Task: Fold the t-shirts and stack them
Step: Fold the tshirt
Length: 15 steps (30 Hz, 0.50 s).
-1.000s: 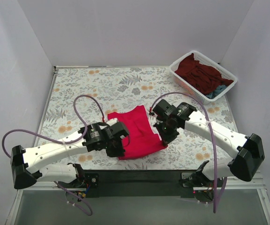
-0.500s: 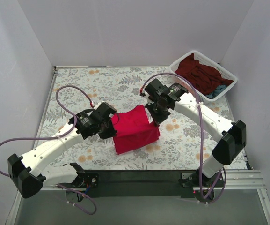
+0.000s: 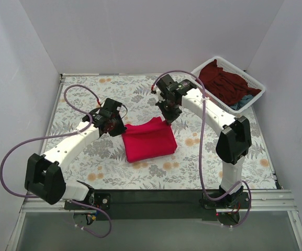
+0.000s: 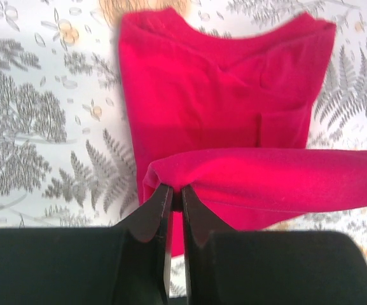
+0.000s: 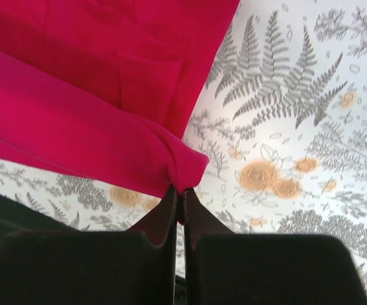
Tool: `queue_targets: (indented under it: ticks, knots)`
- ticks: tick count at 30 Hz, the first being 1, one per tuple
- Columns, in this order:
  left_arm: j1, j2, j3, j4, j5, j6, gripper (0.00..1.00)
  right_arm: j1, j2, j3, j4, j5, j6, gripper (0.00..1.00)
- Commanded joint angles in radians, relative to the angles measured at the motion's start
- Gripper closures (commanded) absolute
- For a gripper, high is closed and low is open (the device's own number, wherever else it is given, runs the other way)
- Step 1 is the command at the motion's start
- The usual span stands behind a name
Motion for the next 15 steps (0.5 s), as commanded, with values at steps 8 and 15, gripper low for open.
queue_targets:
  ticks: [8,15]
  knots:
    - [0.108,0.184,-0.065,0.274,-0.051,0.087,1.0,-0.078,0.192,0.091,0.157,-0.03,-0.048,0.99]
    - [0.117,0.269,-0.107,0.344,-0.085,0.034,1.0,-0.098,0.234,0.026,0.283,-0.031,-0.048,0.99]
